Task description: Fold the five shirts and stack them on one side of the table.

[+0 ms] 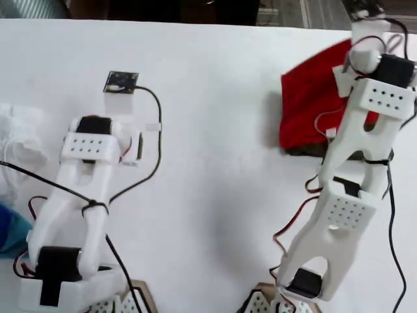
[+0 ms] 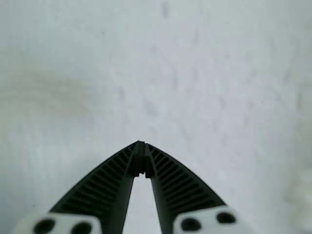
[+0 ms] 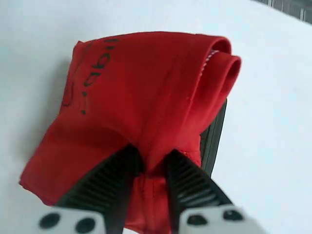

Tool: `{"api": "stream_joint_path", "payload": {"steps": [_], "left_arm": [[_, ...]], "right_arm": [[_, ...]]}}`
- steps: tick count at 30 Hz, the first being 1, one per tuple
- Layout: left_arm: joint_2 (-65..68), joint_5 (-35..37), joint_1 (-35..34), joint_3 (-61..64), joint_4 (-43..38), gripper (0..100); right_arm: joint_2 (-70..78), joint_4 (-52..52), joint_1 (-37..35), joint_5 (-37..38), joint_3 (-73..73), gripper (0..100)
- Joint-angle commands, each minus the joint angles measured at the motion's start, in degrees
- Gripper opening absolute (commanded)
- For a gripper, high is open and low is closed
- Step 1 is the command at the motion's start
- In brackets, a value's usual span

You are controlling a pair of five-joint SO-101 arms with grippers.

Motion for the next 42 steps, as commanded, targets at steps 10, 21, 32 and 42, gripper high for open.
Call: {"api": "stream_joint_path", "payload": {"steps": [10,21,32,42], "left_arm": [[-2.11,-0.26,-0.35,-0.66,-0.70,3],[-2.11,-0.26,-0.18,-0.66,-0.70,3],[-2.11,-0.26,-0.35,-0.48,-0.70,3],[-2.29,-3.08,-6.51,-0.31,0.09,3]], "right_arm": [[9.36,-5.85,9.98,7.30,-2.37,2.0],[12.18,-7.43,10.68,7.21,-2.46,3.2],[9.27,-14.37,11.21,-18.20,-9.23,19.7],[18.42,-18.86,2.24,-10.29,-2.11,2.6]]}}
